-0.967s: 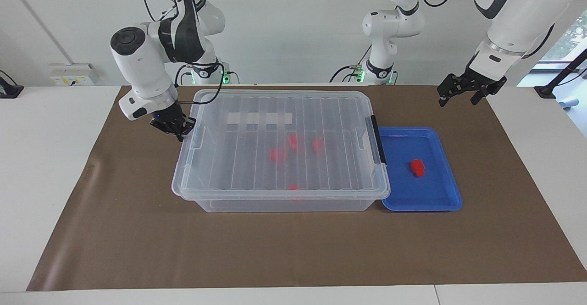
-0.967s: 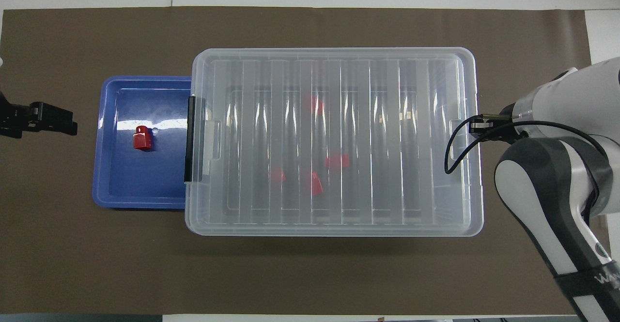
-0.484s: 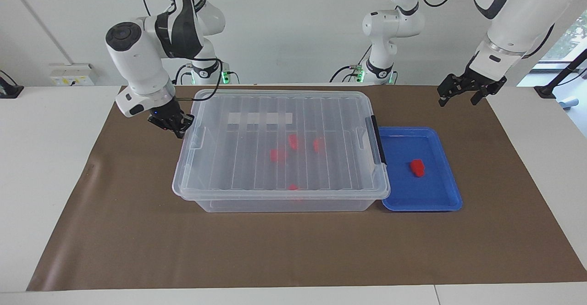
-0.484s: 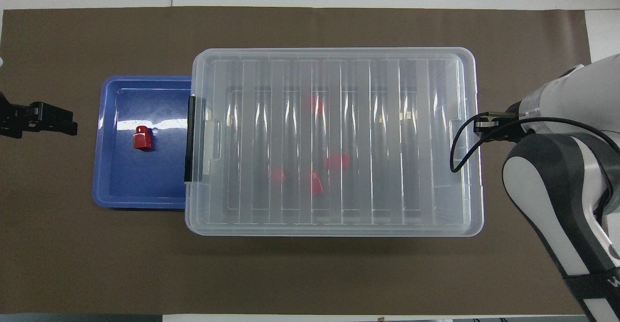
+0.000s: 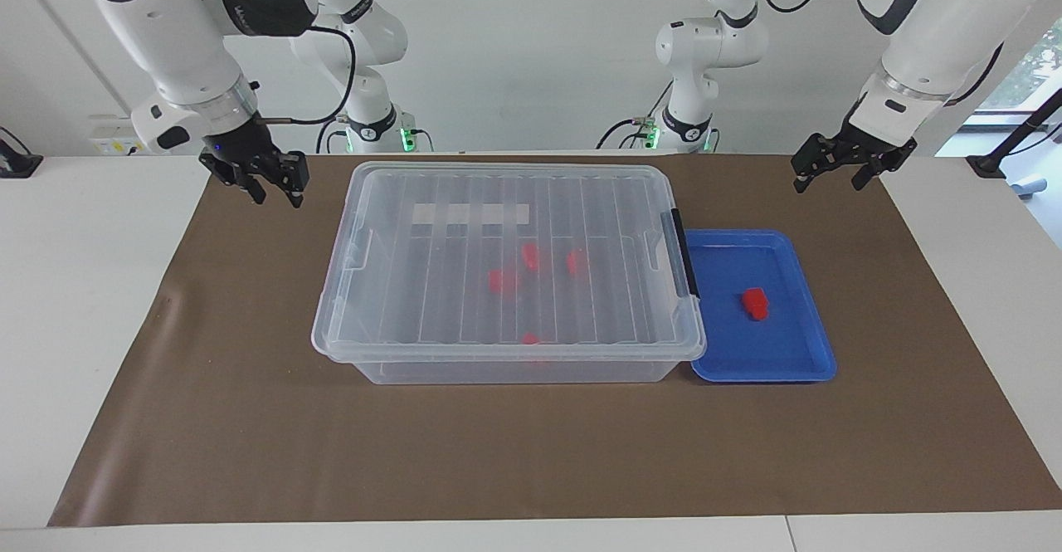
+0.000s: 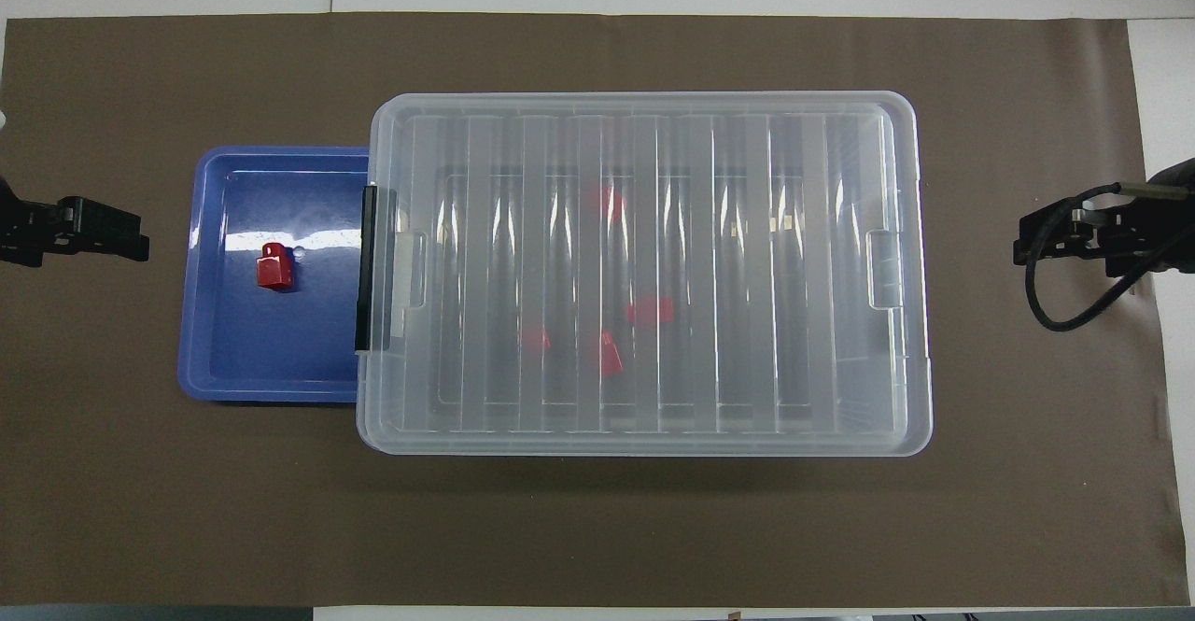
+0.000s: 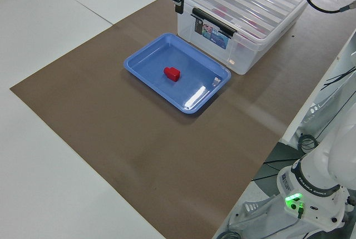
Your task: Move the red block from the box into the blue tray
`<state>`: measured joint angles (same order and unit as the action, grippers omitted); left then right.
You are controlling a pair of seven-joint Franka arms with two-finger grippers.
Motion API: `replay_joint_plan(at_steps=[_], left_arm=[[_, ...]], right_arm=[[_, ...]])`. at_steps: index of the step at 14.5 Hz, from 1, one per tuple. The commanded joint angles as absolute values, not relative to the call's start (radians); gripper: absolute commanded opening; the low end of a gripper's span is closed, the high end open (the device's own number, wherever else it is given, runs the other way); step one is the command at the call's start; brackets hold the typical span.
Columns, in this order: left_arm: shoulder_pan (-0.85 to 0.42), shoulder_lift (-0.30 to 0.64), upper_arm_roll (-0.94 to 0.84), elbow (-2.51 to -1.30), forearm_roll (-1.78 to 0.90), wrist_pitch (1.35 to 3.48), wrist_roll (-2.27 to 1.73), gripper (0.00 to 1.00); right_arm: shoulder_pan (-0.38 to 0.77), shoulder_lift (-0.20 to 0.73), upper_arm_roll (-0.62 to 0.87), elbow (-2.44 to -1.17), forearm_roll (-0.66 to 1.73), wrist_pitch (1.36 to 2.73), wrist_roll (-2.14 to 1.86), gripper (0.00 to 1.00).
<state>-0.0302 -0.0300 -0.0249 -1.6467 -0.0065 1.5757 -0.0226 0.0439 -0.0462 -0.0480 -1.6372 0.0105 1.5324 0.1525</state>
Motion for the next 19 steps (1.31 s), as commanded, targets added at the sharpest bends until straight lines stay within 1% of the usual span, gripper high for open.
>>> replay_joint_plan(at_steps=[1, 2, 4, 7, 19], left_arm=[[-0.020, -0.058, -0.026, -1.675, -0.025, 1.578, -0.006, 1.00], [-0.020, -0.058, -0.026, -1.675, -0.025, 1.578, -0.006, 1.00], [-0.020, -0.058, -0.026, -1.675, -0.025, 1.578, -0.006, 1.00], [-0.020, -0.058, -0.026, -1.675, -0.025, 1.578, -0.006, 1.00], [-0.020, -0.058, -0.026, -1.675, -0.025, 1.578, -0.006, 1.00]], right_arm=[[-0.010, -0.011, -0.043, -1.565, -0.002, 1.464, 0.135, 1.00], [-0.035, -0.012, -0.043, -1.580, 0.002, 1.471, 0.133, 1.00], [-0.048, -0.026, -0.043, -1.612, 0.002, 1.486, 0.118, 1.00], [-0.078, -0.029, -0.041, -1.615, 0.000, 1.480, 0.016, 1.00], [-0.078, -0.029, -0.020, -1.609, -0.003, 1.505, 0.005, 1.00]])
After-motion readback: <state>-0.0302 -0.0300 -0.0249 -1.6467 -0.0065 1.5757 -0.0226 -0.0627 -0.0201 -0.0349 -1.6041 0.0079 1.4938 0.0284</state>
